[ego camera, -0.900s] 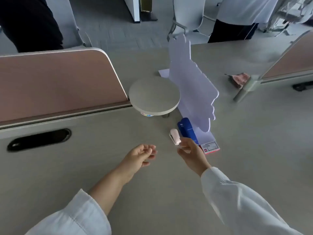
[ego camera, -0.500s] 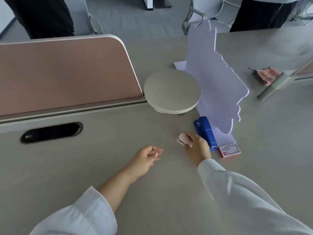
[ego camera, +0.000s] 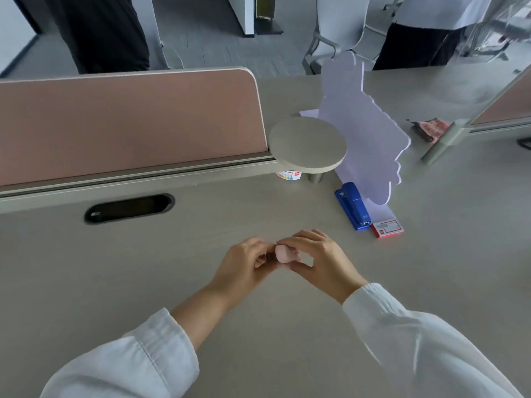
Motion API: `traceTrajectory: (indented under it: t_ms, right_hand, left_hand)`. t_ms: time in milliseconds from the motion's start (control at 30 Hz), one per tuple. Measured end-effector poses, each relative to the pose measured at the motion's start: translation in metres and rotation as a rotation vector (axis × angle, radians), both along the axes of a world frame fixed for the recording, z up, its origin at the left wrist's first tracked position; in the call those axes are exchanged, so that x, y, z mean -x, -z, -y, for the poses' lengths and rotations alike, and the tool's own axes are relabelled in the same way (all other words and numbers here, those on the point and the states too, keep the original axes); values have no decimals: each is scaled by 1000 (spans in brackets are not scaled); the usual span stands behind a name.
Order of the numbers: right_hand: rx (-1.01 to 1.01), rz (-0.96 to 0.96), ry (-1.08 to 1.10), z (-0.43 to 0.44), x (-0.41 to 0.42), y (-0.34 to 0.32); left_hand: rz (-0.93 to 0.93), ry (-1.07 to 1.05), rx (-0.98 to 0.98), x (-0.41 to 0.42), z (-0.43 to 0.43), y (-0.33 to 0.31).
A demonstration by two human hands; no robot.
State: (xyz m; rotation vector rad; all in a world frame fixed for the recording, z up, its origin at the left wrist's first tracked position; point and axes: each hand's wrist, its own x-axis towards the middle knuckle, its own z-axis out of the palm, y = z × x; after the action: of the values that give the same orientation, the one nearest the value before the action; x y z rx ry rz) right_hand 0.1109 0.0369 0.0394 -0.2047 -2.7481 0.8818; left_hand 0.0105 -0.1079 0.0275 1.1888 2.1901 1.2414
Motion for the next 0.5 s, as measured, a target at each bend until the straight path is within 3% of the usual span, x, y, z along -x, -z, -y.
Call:
traceTrajectory:
  t_ms: [100,200,300,400,500]
  right_hand:
    - [78,-105,23,30,-11,-10]
    - [450,-156,141,59,-19,-19]
    - [652,-128,186,86,-21,-23]
    - [692,-63,180,107,-15,-23]
    - [614,109,182,131,-3,-14]
  left_hand:
    - [-60,-24,-37,-1,36,-4]
    - [-23,-115,-141,-1,71,-8]
    - [43,-126,-190,-1,102,-10]
    - [74,-94,-168,0,129,-7]
    - [-10,-107,-50,5,165,3]
